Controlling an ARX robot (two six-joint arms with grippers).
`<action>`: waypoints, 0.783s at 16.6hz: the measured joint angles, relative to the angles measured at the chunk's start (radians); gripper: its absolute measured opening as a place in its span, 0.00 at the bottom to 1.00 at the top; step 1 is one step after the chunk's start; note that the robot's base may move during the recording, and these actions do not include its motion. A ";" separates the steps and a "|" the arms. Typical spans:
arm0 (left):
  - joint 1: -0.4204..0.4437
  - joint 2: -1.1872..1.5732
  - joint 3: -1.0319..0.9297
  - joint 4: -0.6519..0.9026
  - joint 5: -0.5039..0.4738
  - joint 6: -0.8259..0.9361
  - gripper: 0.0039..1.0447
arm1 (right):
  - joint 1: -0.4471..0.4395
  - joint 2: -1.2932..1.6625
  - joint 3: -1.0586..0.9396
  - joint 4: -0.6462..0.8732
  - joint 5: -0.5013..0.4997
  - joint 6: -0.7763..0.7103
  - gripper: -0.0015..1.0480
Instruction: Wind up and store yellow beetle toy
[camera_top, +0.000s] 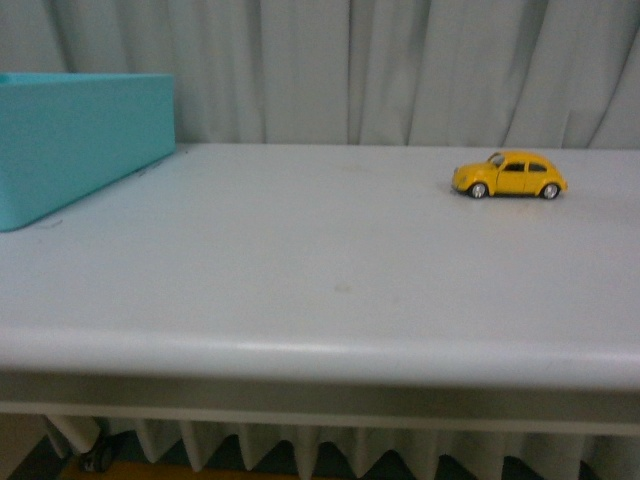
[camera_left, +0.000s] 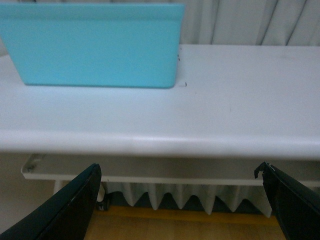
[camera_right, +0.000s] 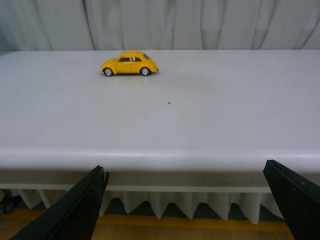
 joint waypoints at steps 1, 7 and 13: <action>0.000 0.000 0.000 0.000 0.000 0.000 0.94 | 0.000 0.000 0.000 -0.001 0.000 0.000 0.94; 0.000 0.000 0.000 0.000 -0.001 -0.002 0.94 | 0.000 0.000 0.000 0.000 0.001 0.000 0.94; 0.000 0.000 0.000 0.004 0.001 -0.002 0.94 | 0.000 0.000 0.000 0.003 0.001 0.002 0.94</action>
